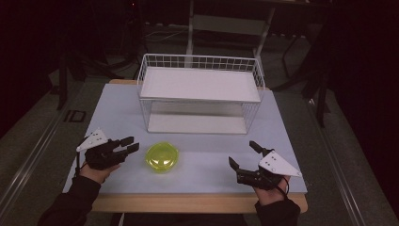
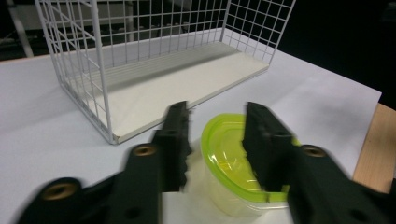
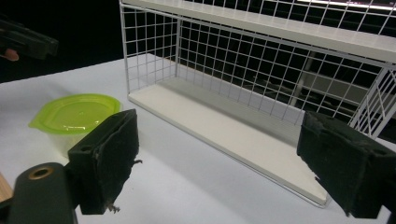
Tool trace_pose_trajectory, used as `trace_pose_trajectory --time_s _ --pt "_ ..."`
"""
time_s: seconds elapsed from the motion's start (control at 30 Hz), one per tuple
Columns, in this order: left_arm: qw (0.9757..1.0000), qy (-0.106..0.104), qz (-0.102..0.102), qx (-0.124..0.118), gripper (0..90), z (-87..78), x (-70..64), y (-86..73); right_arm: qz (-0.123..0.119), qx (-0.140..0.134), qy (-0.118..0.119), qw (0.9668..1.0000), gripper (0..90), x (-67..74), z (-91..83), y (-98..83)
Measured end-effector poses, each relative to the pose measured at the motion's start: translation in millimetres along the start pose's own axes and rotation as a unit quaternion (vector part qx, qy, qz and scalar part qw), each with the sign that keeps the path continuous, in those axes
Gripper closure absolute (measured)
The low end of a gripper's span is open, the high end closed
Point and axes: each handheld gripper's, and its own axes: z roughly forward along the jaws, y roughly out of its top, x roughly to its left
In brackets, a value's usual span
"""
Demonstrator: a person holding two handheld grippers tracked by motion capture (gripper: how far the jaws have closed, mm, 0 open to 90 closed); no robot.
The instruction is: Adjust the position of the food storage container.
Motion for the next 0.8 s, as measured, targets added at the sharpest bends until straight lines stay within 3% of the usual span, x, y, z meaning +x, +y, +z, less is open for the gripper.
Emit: trace_pose_trajectory --time_s 0.23,0.3,0.43,0.53,0.67,0.73,0.8 --pt "0.9990 0.010 -0.006 0.044 89.3 12.6 8.7 -6.8 -0.002 -0.003 0.003 1.0000 13.3 1.2 -0.5 -0.1" --pt "0.9987 0.012 -0.008 0.049 89.9 14.6 9.4 -8.5 -0.002 -0.004 0.003 1.0000 13.3 1.7 -0.4 -0.1" --pt "0.9959 0.029 -0.012 0.085 90.0 22.7 12.6 -13.3 -0.005 -0.002 0.010 0.9999 13.3 2.7 0.3 -0.8" --pt "0.9957 0.028 -0.018 0.086 90.0 24.1 13.8 -14.3 -0.005 -0.001 0.010 0.9999 13.3 2.9 0.3 -0.8" --pt "0.9924 -0.009 -0.019 0.121 90.0 40.3 9.0 -21.6 -0.002 -0.002 0.015 0.9999 13.4 3.3 0.5 -0.8" --pt "0.9907 -0.015 -0.010 0.135 90.0 46.9 4.6 -23.6 -0.002 -0.003 0.015 0.9999 13.5 3.1 0.3 -0.9" --pt "0.9892 -0.020 -0.017 0.144 90.0 52.6 3.1 -24.8 -0.001 -0.001 0.016 0.9999 13.5 2.7 0.3 -0.9"
